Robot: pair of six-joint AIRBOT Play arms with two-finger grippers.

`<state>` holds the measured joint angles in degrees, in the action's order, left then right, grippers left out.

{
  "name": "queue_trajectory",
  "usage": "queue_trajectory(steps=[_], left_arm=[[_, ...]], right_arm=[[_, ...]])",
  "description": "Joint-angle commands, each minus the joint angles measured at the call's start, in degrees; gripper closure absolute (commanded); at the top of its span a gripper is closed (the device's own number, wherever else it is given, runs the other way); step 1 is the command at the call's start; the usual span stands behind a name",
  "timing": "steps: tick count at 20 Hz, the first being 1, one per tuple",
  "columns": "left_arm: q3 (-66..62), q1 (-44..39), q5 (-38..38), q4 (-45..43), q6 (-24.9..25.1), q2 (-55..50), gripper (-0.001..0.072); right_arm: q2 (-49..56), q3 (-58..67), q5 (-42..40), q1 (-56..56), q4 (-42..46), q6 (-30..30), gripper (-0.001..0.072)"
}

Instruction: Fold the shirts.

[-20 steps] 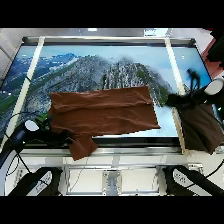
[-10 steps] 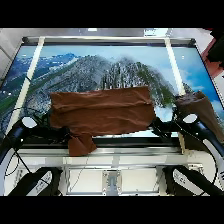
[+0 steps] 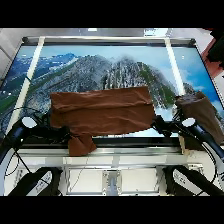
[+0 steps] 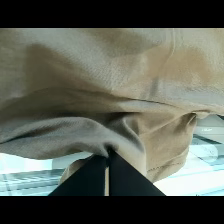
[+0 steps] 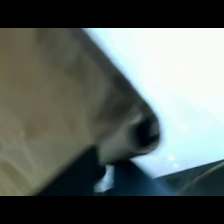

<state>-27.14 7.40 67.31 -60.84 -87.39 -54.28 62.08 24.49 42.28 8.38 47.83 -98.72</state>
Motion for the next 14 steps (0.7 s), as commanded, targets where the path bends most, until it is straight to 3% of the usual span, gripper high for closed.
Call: queue_trajectory(steps=[1,4,7,10,14], left_arm=[[-0.09,0.0,0.02,0.26,0.33,-0.02,0.0697],[-3.45,0.04,2.47,0.81,2.25,0.02,0.0697],[-11.58,0.11,5.42,0.59,3.41,0.22,0.0698],[-18.38,0.09,0.5,2.03,3.41,0.24,0.0698],[-23.32,0.09,-7.58,-2.23,2.71,0.24,0.07]], right_arm=[[-0.55,-0.09,-1.07,-0.02,-1.46,0.46,0.0679],[-4.81,0.55,-0.85,-0.02,-2.4,1.77,0.068],[-9.27,4.7,2.97,-0.02,2.45,3.08,0.0681],[-9.44,12.41,8.9,-2.21,7.98,8.39,0.0682],[-9.27,20.87,4.94,-9.38,17.9,6.47,0.0683]])
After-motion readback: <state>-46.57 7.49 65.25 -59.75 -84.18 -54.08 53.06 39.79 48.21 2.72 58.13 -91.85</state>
